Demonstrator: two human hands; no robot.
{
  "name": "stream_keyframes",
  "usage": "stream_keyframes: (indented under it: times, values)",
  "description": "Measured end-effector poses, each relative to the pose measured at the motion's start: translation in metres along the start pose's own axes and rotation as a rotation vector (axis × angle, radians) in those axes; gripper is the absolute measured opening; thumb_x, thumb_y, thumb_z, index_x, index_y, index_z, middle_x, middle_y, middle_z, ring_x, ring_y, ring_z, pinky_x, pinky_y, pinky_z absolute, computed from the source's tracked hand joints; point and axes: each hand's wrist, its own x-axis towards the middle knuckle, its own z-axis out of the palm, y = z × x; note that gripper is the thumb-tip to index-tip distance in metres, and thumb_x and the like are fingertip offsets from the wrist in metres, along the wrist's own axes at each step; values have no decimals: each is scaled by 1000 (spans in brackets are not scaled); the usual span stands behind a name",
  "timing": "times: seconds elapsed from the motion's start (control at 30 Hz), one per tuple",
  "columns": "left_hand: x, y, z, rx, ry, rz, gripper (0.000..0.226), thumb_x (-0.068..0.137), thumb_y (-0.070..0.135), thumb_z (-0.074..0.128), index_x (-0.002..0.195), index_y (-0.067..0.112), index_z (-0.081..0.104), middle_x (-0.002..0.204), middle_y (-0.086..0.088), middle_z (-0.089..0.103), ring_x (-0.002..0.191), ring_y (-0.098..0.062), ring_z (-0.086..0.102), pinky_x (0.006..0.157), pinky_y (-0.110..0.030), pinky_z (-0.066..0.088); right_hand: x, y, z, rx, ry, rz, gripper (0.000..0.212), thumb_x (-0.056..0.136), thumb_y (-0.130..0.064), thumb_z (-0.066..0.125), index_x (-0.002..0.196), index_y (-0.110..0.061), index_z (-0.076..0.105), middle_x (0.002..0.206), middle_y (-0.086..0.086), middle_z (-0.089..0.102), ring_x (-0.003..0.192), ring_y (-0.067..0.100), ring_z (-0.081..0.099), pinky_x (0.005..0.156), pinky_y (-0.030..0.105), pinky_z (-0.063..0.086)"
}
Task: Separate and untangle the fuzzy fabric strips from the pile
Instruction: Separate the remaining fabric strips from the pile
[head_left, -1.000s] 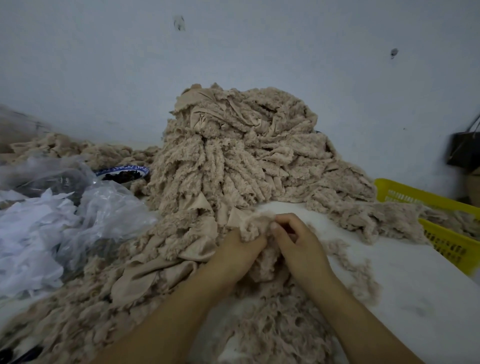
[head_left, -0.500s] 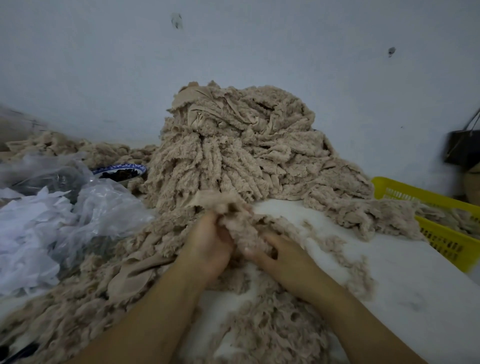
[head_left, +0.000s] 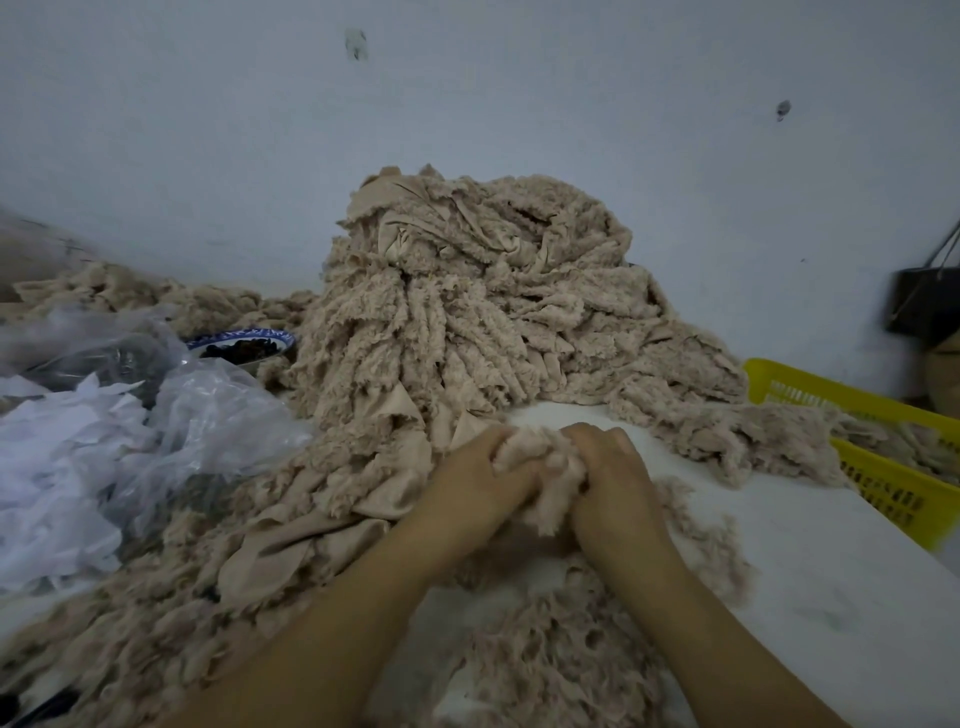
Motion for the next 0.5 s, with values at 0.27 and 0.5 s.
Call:
stream_keyframes:
  times: [0.27, 0.5]
  values:
    - [2, -6, -25, -563, 47, -161, 23, 91, 37, 66, 104, 21, 75, 97, -10, 77, 89, -26, 74, 78, -38, 58, 0, 15, 1, -65, -79, 83, 11, 97, -28, 58, 89, -20, 62, 76, -13, 43, 83, 15, 44, 74, 37, 44]
    - [7, -5, -30, -894, 128, -281, 31, 99, 7, 38, 104, -2, 66, 91, -20, 75, 82, -28, 74, 61, -36, 62, 1, 8, 1, 105, 86, 71, 20, 94, -9, 55, 77, -14, 45, 85, -2, 48, 83, 21, 47, 72, 39, 44]
